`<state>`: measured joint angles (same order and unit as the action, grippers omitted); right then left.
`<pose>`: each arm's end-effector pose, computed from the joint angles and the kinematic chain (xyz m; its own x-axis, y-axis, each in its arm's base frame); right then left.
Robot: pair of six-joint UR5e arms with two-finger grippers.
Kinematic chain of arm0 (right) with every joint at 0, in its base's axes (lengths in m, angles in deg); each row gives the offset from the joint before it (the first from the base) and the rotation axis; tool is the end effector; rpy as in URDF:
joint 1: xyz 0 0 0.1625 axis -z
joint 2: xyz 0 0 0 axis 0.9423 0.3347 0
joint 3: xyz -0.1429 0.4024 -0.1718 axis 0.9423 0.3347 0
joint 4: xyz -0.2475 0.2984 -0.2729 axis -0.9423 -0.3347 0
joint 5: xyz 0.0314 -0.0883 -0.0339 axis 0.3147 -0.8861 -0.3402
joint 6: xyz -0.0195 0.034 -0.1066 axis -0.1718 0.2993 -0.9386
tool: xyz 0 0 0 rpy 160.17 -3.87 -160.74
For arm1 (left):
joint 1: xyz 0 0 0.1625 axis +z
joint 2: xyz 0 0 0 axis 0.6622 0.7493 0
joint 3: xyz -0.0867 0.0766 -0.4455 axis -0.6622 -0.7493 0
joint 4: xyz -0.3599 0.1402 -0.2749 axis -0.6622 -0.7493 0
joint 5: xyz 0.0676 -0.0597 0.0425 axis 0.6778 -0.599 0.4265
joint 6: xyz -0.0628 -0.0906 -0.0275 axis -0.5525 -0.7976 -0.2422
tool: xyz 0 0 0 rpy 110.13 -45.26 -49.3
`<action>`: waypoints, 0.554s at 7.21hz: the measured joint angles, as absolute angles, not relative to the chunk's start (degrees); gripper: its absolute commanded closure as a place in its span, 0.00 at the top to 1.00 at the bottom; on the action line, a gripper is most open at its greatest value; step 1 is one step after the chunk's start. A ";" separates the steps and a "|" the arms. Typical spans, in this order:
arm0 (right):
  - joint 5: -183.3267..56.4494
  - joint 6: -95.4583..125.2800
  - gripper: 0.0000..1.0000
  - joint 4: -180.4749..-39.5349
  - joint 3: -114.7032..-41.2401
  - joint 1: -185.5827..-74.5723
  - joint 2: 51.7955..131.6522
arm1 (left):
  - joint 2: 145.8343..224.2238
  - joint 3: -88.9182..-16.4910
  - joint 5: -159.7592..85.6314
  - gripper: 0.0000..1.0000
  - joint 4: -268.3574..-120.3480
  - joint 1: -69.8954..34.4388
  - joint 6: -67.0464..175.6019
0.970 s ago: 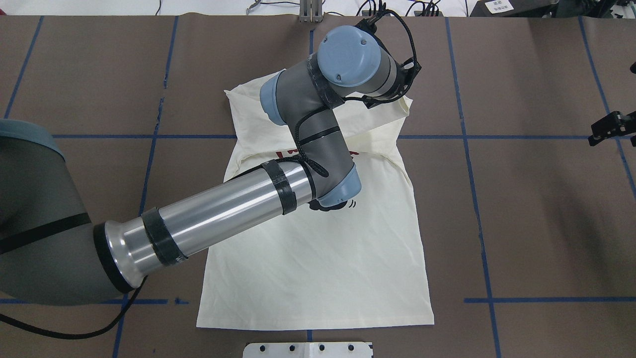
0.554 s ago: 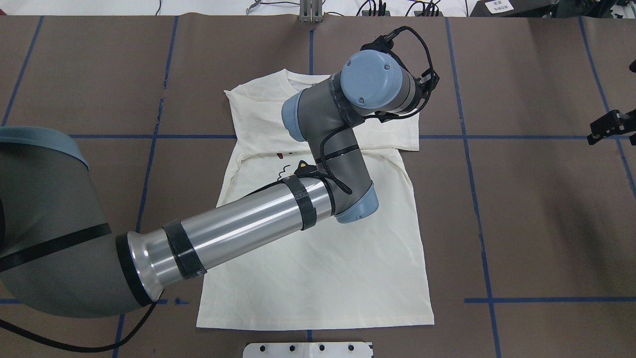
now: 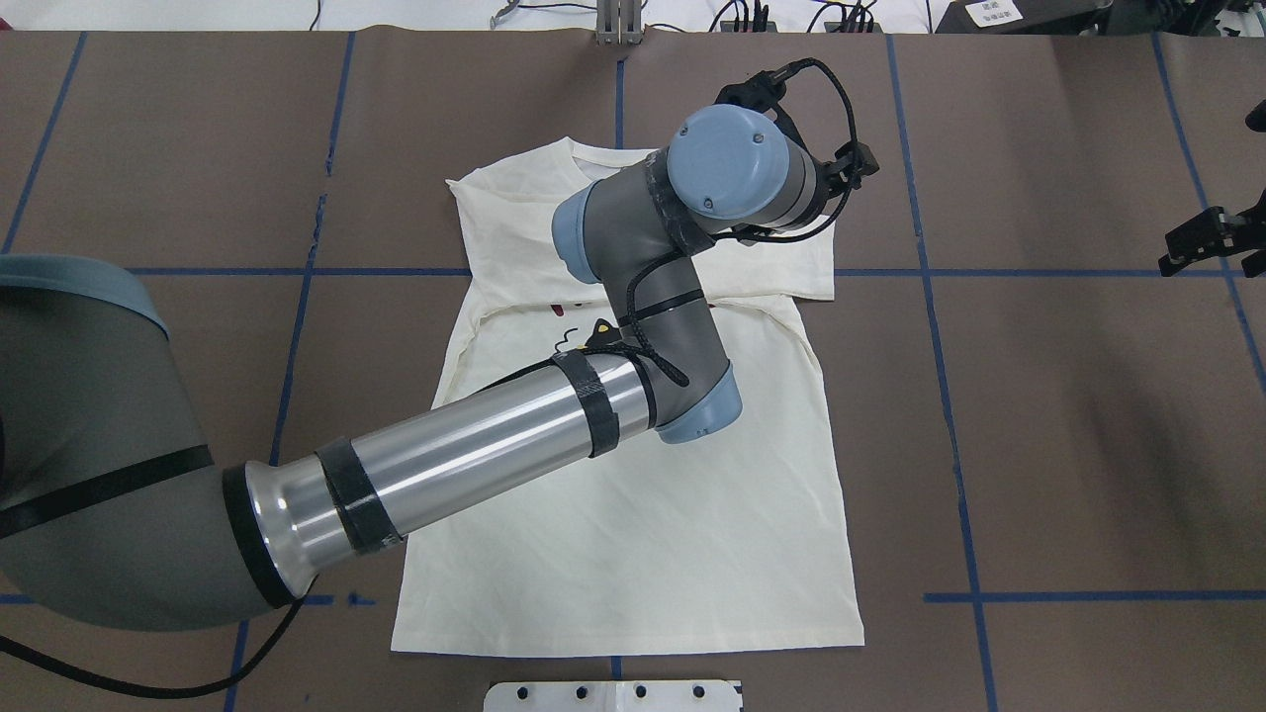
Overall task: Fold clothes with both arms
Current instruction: 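Carry the grasped sleeve across the shirt toward the collar with the left gripper, then release the sleeve and move both grippers to the shirt's side edges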
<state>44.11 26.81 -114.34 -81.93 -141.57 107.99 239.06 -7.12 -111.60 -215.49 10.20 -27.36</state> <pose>-0.1383 -0.5882 0.5841 0.7147 0.0250 0.6990 -0.0402 0.9992 0.0054 0.7685 -0.6085 0.0013 0.1519 -0.2213 -0.9633 0.4480 0.8842 -0.1325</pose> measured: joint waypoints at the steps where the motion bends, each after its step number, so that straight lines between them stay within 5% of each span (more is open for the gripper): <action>1: 44.16 29.88 1.00 -111.63 -81.92 -141.24 107.89 | 236.36 -10.53 -113.10 1.00 -212.84 9.36 -24.79; 4: 44.29 40.85 1.00 -105.57 -84.02 -137.13 107.83 | 223.59 -28.84 -118.23 1.00 -200.38 7.23 -16.47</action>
